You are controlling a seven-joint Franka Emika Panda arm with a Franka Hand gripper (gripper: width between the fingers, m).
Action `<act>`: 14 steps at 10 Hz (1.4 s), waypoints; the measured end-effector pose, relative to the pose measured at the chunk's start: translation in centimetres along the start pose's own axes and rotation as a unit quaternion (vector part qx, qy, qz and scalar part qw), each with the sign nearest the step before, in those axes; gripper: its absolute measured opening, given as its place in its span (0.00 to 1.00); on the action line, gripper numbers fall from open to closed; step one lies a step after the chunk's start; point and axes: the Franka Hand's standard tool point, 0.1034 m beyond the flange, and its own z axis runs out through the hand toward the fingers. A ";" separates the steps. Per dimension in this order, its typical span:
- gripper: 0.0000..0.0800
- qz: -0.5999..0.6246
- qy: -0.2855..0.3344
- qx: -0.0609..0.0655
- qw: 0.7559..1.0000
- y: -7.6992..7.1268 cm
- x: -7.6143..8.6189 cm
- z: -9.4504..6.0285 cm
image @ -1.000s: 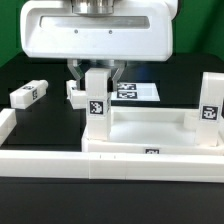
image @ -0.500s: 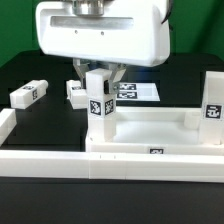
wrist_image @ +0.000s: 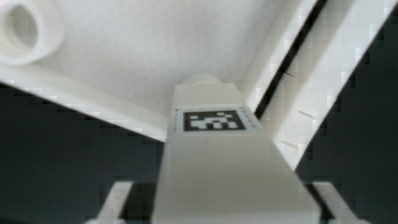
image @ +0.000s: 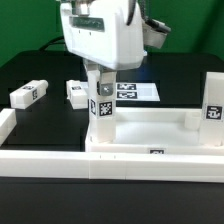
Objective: Assemble desk
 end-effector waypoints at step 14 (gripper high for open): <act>0.81 -0.297 0.000 -0.007 0.955 -0.7 -0.6 -0.3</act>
Offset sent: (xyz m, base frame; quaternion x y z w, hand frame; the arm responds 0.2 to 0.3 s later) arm 0.0000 0.0000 0.0000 0.0000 0.0000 0.0000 1.0000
